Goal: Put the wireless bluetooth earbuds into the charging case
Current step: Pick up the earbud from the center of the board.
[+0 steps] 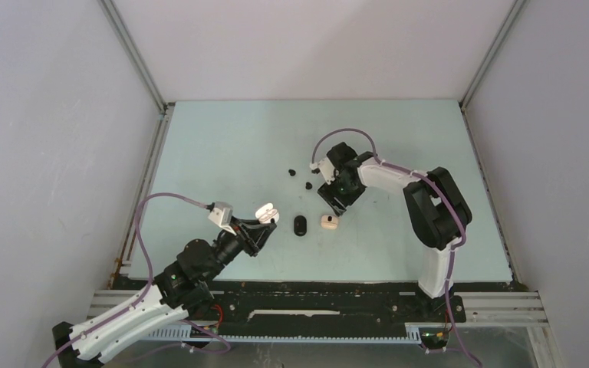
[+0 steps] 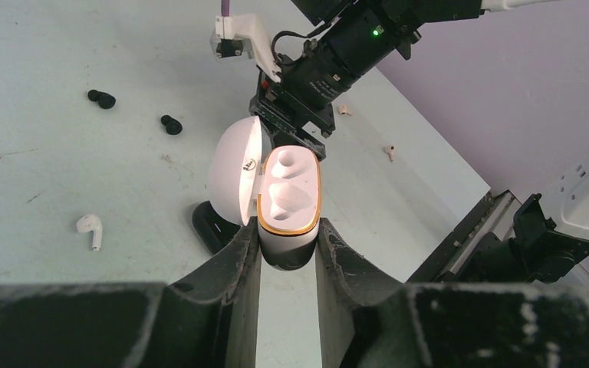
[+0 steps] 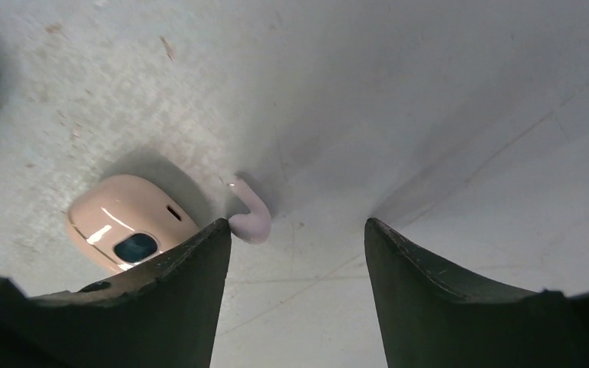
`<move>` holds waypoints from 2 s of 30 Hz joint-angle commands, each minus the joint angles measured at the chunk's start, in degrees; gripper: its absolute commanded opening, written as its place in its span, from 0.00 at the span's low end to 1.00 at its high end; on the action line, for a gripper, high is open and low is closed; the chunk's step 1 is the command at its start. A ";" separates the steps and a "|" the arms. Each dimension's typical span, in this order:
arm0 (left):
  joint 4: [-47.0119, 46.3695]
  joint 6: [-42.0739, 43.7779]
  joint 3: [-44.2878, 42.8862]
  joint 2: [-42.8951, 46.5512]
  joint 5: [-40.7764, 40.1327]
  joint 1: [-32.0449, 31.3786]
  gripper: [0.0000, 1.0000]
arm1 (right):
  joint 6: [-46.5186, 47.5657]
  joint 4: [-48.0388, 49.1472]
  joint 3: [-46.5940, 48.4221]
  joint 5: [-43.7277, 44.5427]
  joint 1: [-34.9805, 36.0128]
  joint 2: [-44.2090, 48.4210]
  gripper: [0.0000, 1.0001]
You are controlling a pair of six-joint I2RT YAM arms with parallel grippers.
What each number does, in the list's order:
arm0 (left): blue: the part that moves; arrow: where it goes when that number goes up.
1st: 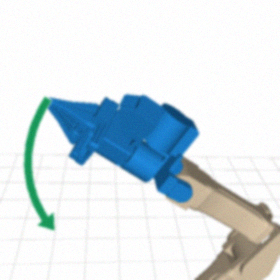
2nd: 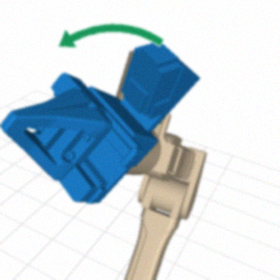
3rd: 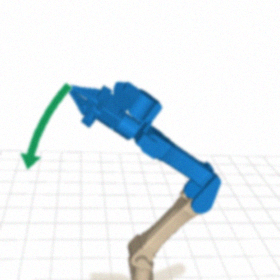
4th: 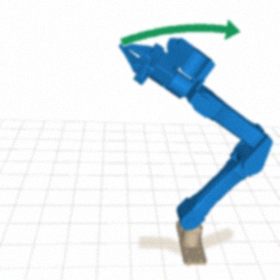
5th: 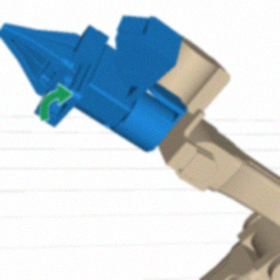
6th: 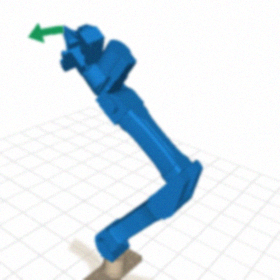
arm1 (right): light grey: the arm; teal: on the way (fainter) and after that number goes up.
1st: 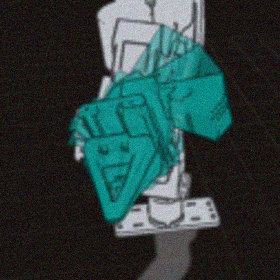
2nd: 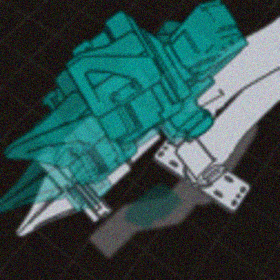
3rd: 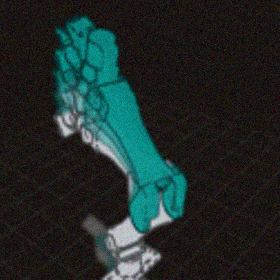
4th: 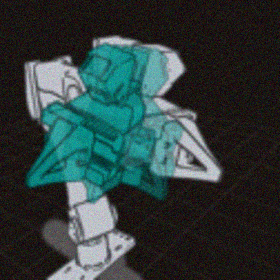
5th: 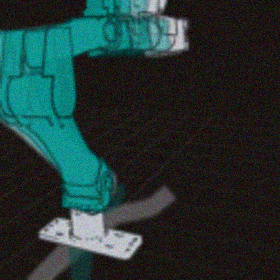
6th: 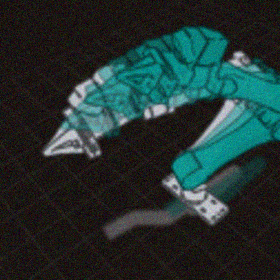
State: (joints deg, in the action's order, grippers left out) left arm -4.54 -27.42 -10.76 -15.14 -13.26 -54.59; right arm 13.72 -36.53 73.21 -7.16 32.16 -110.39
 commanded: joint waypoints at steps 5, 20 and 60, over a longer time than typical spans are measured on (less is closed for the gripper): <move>-1.01 0.61 -0.95 0.10 0.08 -0.21 0.00 | 2.26 -4.72 -4.31 6.09 -0.53 3.97 0.67; -2.33 0.14 -1.52 -2.00 0.47 -0.17 0.00 | 4.28 -0.65 -5.37 -4.90 -4.44 12.31 0.55; -1.96 -1.47 -0.94 -2.00 0.94 -0.30 0.00 | -5.14 0.94 -0.44 -8.21 -2.29 -0.49 0.28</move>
State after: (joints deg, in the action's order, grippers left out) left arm -5.04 -28.49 -10.76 -17.50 -13.06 -54.61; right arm 6.55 -35.18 71.53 -13.85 29.52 -109.56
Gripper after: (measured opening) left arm 0.298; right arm 0.287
